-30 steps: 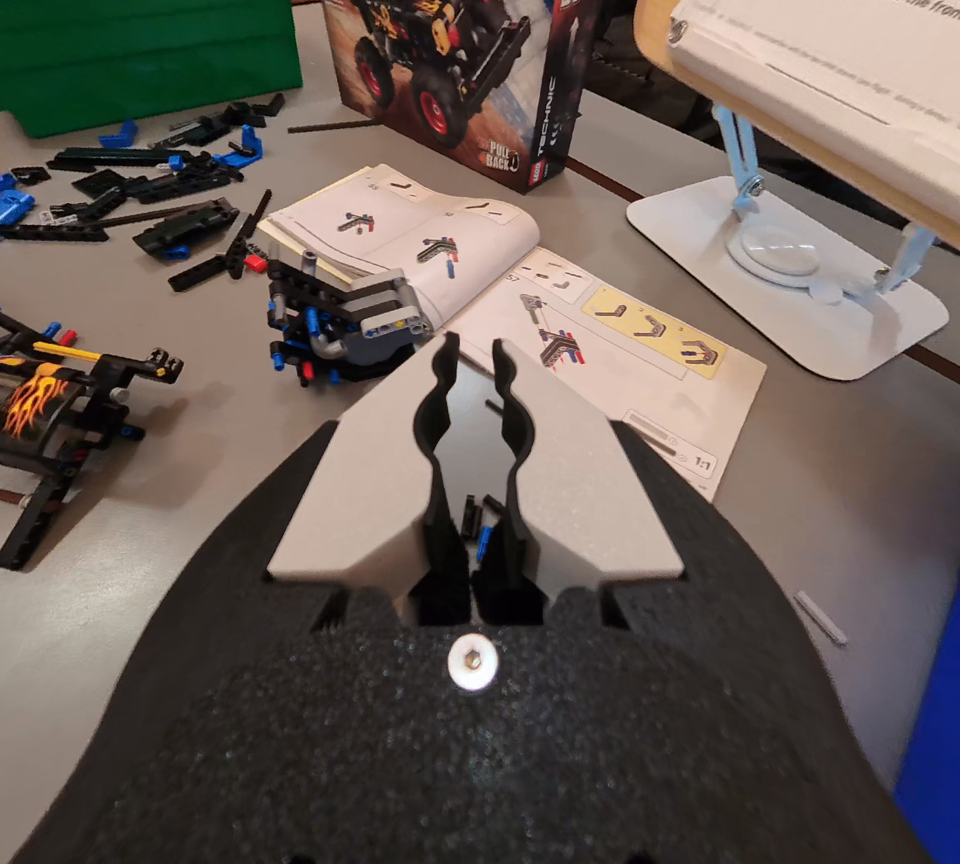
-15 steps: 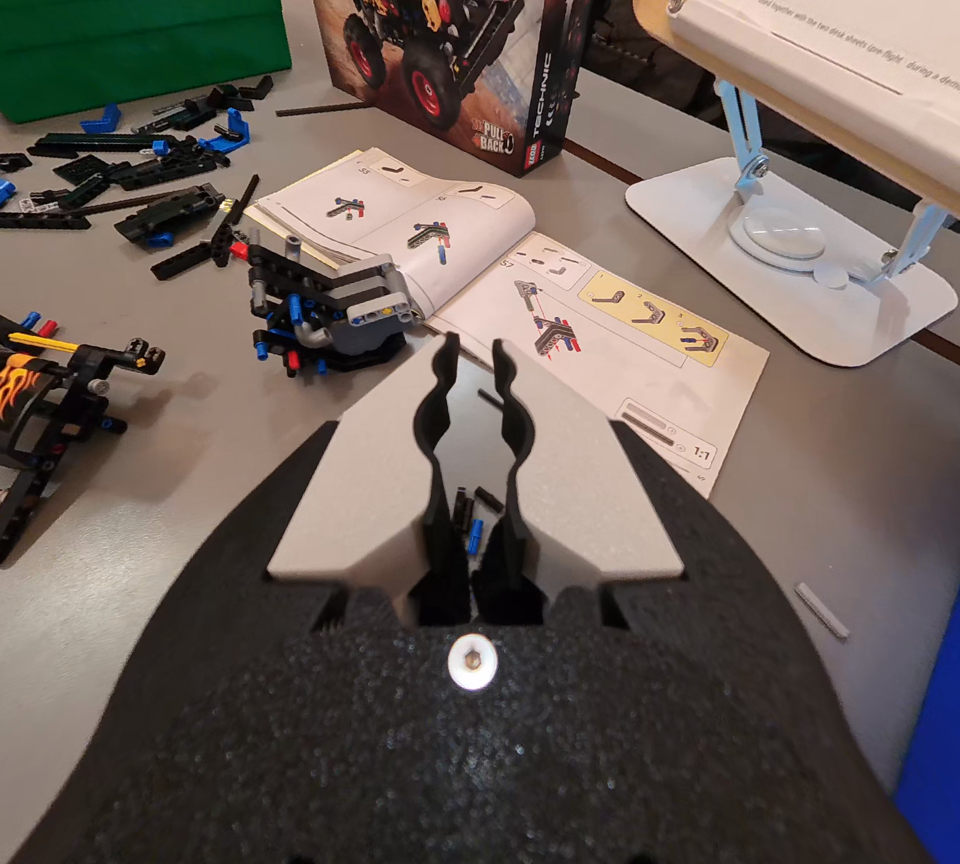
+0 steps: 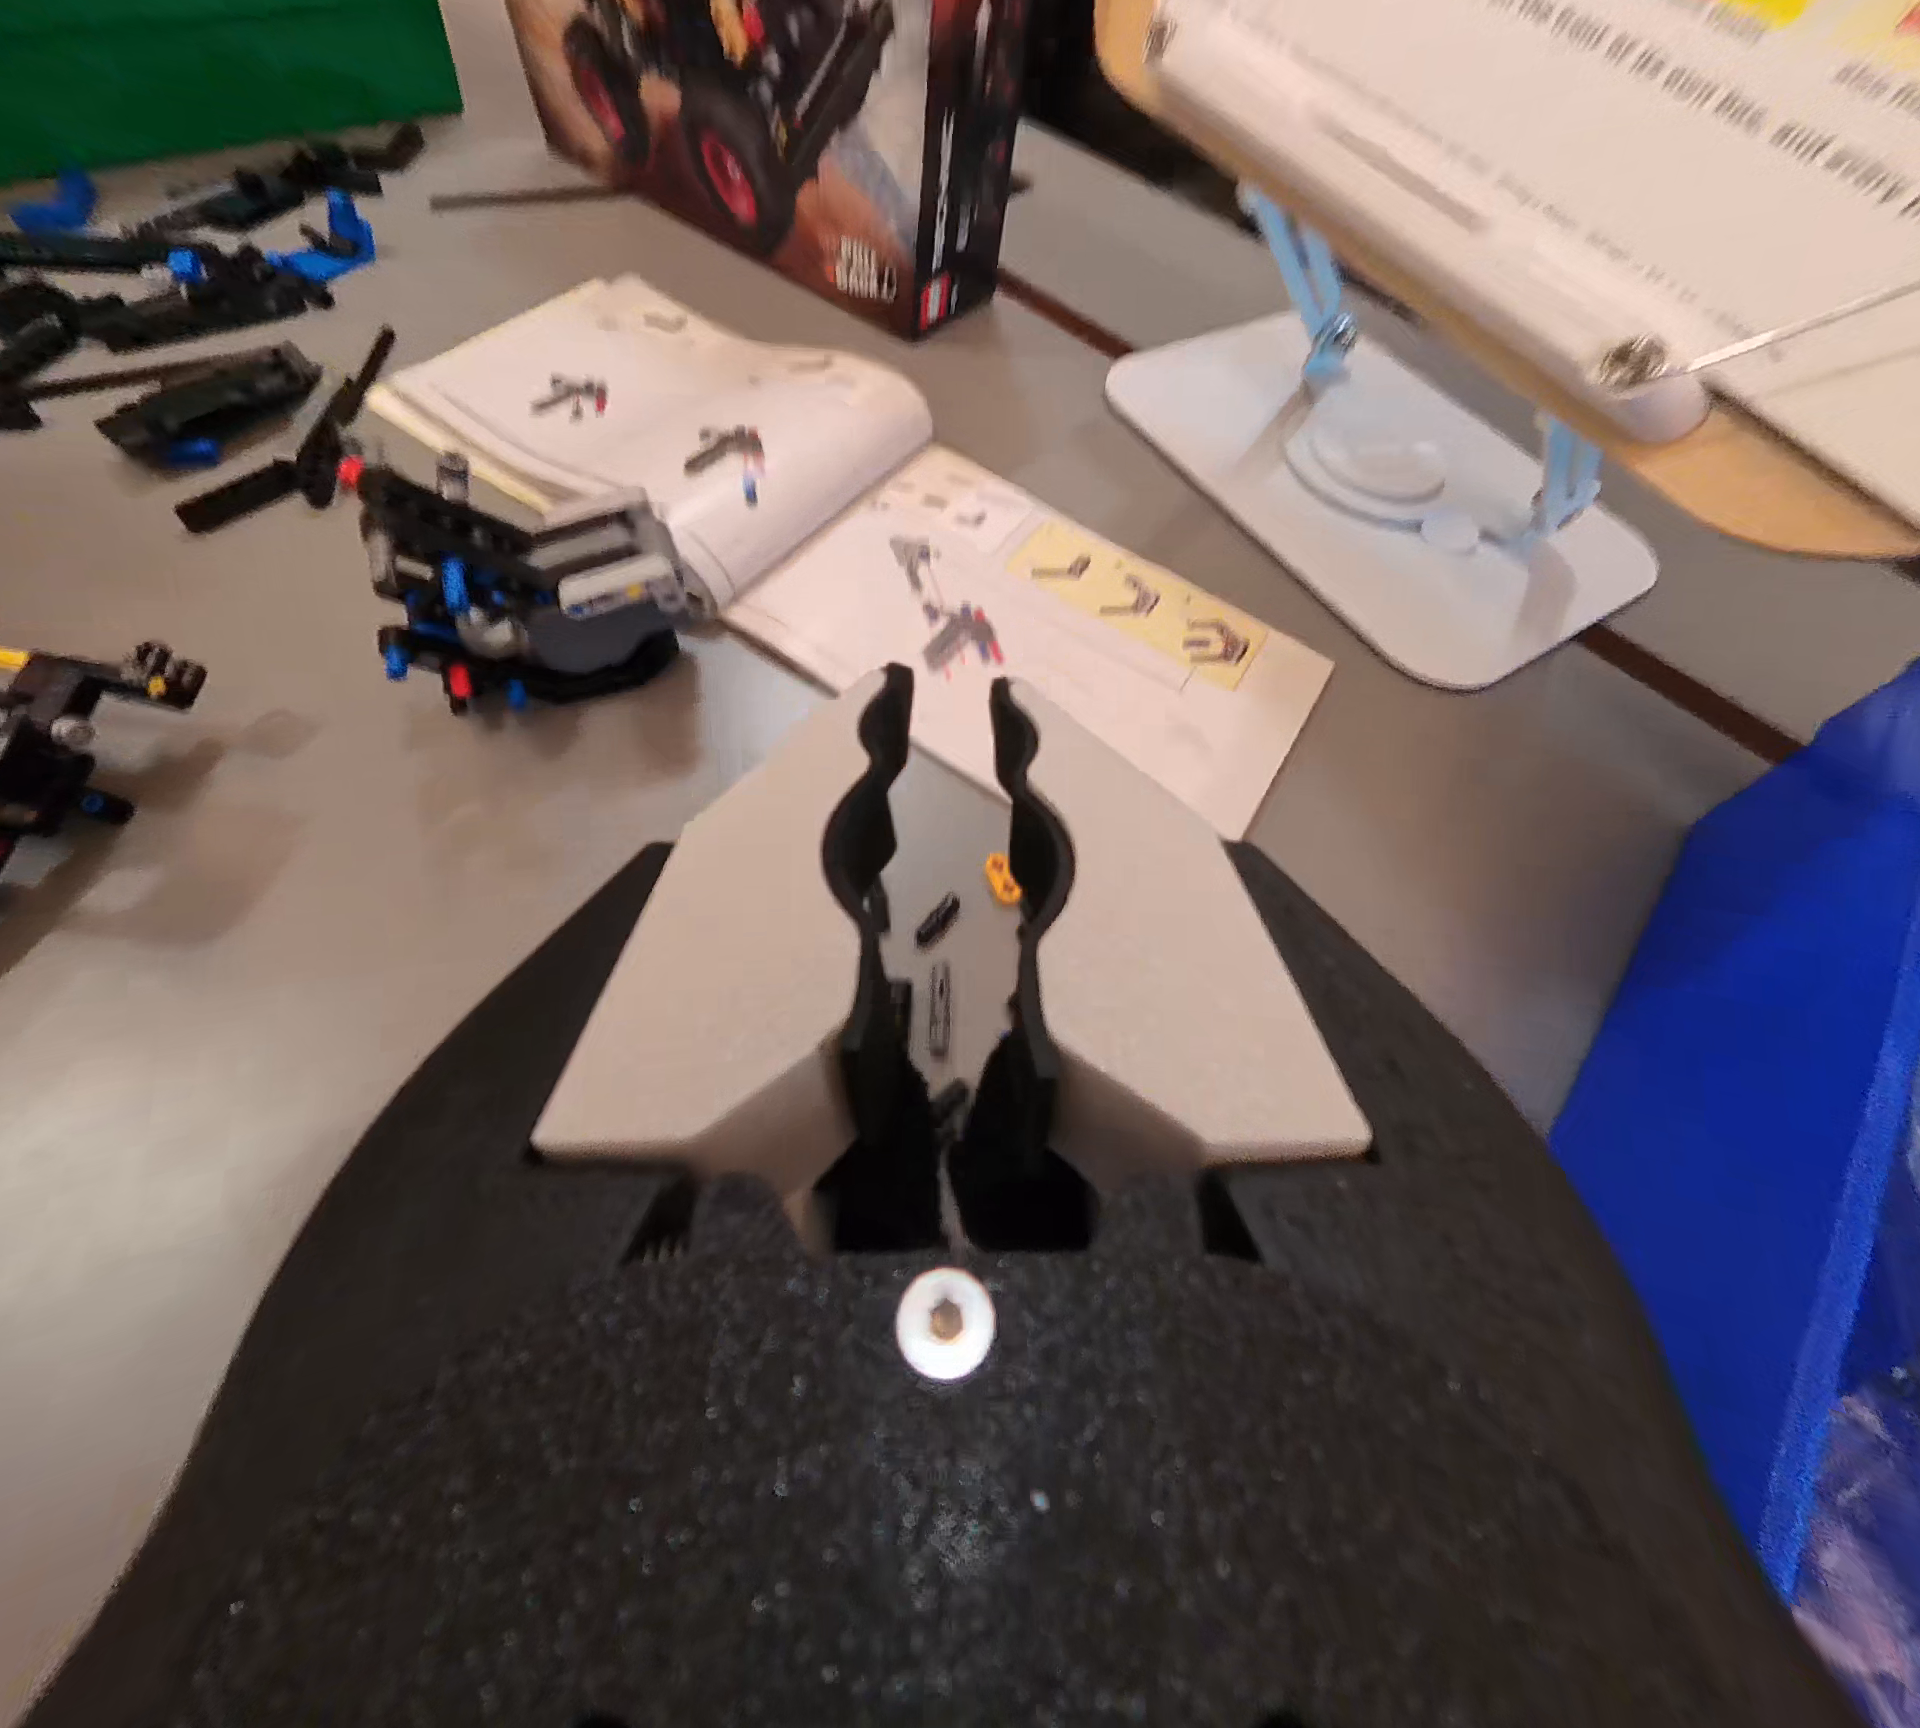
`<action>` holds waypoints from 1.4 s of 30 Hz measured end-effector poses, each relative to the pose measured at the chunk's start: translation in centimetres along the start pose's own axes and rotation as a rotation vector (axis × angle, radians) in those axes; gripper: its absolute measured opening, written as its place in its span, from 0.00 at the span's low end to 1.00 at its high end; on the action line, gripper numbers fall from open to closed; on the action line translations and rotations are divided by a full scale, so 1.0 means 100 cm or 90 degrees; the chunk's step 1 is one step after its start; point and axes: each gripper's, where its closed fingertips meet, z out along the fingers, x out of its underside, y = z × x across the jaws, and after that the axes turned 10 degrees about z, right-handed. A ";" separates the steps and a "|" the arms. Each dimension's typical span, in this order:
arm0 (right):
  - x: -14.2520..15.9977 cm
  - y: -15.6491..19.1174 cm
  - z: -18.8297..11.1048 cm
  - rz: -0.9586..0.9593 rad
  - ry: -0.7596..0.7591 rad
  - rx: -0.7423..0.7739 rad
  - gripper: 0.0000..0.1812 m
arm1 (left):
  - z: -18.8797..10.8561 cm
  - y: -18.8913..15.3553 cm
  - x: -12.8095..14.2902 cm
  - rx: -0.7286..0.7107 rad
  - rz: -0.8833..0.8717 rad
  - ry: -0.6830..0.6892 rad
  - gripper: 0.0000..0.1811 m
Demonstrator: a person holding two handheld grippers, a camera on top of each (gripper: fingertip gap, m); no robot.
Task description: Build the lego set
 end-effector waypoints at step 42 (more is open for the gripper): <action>0.100 0.014 -0.010 -0.132 0.308 -0.079 0.02 | 0.003 0.000 0.000 -0.048 0.080 -0.017 0.10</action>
